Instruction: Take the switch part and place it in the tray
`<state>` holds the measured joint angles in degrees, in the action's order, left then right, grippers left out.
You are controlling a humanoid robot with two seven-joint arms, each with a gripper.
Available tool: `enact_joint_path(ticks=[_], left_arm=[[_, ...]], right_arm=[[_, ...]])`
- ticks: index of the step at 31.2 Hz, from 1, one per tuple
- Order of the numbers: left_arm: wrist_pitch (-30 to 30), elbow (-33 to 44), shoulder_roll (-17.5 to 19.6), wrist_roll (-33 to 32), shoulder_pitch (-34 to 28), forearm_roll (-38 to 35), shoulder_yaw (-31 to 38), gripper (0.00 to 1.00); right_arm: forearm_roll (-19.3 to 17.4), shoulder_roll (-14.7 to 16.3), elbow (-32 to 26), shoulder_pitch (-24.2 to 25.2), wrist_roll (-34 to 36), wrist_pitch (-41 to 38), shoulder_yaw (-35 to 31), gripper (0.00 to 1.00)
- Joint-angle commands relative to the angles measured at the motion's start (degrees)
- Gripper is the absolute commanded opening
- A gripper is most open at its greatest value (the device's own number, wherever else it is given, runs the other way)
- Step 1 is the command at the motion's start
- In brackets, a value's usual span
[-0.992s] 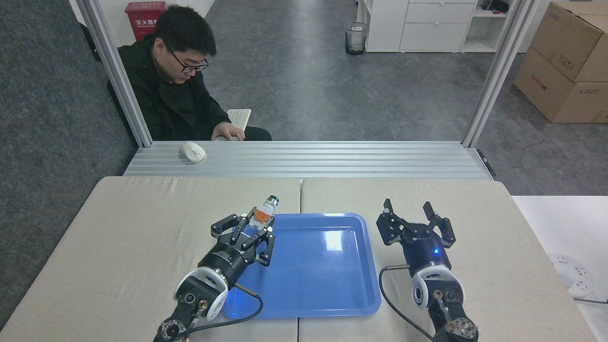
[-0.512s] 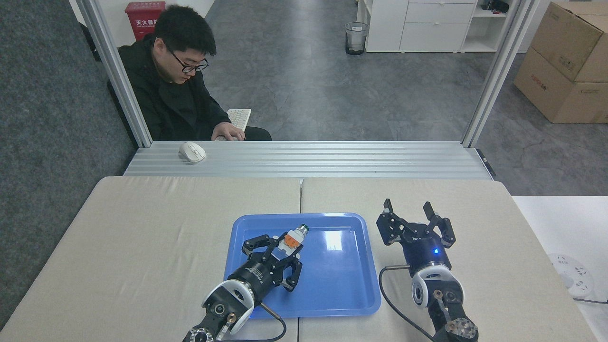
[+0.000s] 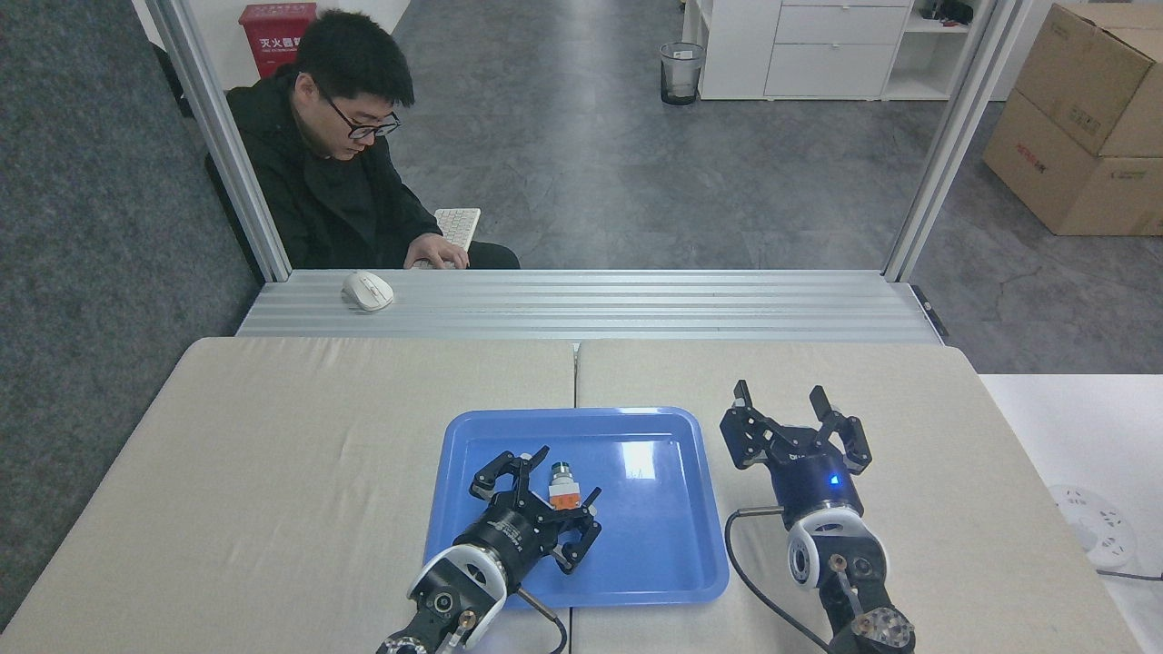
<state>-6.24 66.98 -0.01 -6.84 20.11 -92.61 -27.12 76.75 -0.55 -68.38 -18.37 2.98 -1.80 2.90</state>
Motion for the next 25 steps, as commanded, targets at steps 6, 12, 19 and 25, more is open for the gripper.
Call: enact_joint_path(ticks=[6, 12, 19, 25], left_arm=[[11.8, 3.2, -0.8, 1.3, 2.7, 2.7, 9.1, 0.96], [11.7, -6.8, 1.4, 3.2, 8.2, 12.5, 19.4, 0.99], [12.0, -11.3, 8.2, 6.5, 9.2, 21.6, 21.2, 0.99], [12.4, -11.1, 8.3, 6.9, 7.2, 22.3, 21.1, 0.99]], right_arm=[[0.0, 0.0, 0.0, 0.0, 0.0, 0.0, 0.0, 1.00], [0.1, 0.0, 0.0, 0.0, 0.0, 0.0, 0.0, 1.00], [0.0, 0.0, 0.0, 0.0, 0.0, 0.0, 0.0, 1.00], [0.0, -0.1, 0.0, 0.0, 0.0, 0.0, 0.0, 1.00]])
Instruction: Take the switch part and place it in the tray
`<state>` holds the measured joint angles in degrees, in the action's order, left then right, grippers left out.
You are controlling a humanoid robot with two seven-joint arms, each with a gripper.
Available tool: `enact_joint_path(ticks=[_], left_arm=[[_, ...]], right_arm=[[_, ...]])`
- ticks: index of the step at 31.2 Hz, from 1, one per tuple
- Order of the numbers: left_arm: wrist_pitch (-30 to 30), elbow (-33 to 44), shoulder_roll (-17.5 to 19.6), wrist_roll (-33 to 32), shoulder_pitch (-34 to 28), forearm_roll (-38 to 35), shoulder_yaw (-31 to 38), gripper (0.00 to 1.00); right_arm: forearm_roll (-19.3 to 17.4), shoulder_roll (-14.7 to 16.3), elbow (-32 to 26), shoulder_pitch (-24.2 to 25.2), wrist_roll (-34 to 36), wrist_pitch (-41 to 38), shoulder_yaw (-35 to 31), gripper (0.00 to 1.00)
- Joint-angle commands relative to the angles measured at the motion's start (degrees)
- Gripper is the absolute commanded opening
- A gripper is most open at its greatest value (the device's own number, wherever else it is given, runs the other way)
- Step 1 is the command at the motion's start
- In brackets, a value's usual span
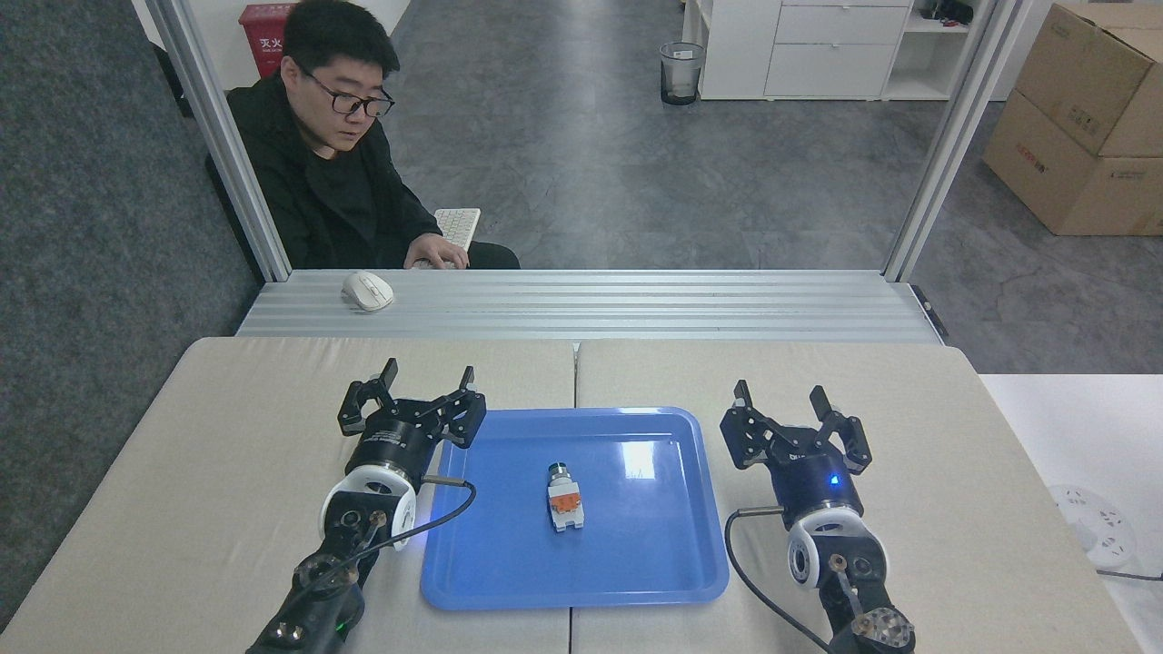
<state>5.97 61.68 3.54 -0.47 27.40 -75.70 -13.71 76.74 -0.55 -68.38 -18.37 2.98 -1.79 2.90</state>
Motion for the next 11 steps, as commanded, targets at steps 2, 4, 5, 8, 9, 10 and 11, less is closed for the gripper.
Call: enact_joint_path(ticks=[2, 4, 5, 8, 9, 10, 11], left_arm=[[0.4, -5.3, 4.8, 0.6, -0.1, 5.4, 7.8, 1.00], [0.4, -4.2, 5.0, 0.6, -0.2, 5.5, 8.2, 0.99], [0.4, -3.6, 5.2, 0.6, -0.6, 5.5, 8.7, 1.00], [0.3, -1.1, 5.9, 0.2, -1.2, 5.6, 9.6, 1.00], [0.3, -0.5, 6.0, 0.1, -1.3, 5.6, 9.7, 1.00], [0.3, -0.1, 6.2, 0.1, -1.3, 5.6, 9.7, 1.00], [0.3, 0.4, 6.4, 0.1, -1.6, 5.6, 9.7, 1.00]], right_arm=[[0.0, -0.1, 0.0, 0.0, 0.0, 0.0, 0.0, 1.00], [0.0, -0.1, 0.0, 0.0, 0.0, 0.0, 0.0, 1.00], [0.0, 0.0, 0.0, 0.0, 0.0, 0.0, 0.0, 1.00], [0.0, -0.1, 0.0, 0.0, 0.0, 0.0, 0.0, 1.00], [0.0, -0.1, 0.0, 0.0, 0.0, 0.0, -0.1, 1.00], [0.0, -0.1, 0.0, 0.0, 0.0, 0.0, -0.1, 1.00], [0.0, -0.1, 0.0, 0.0, 0.0, 0.0, -0.1, 1.00]])
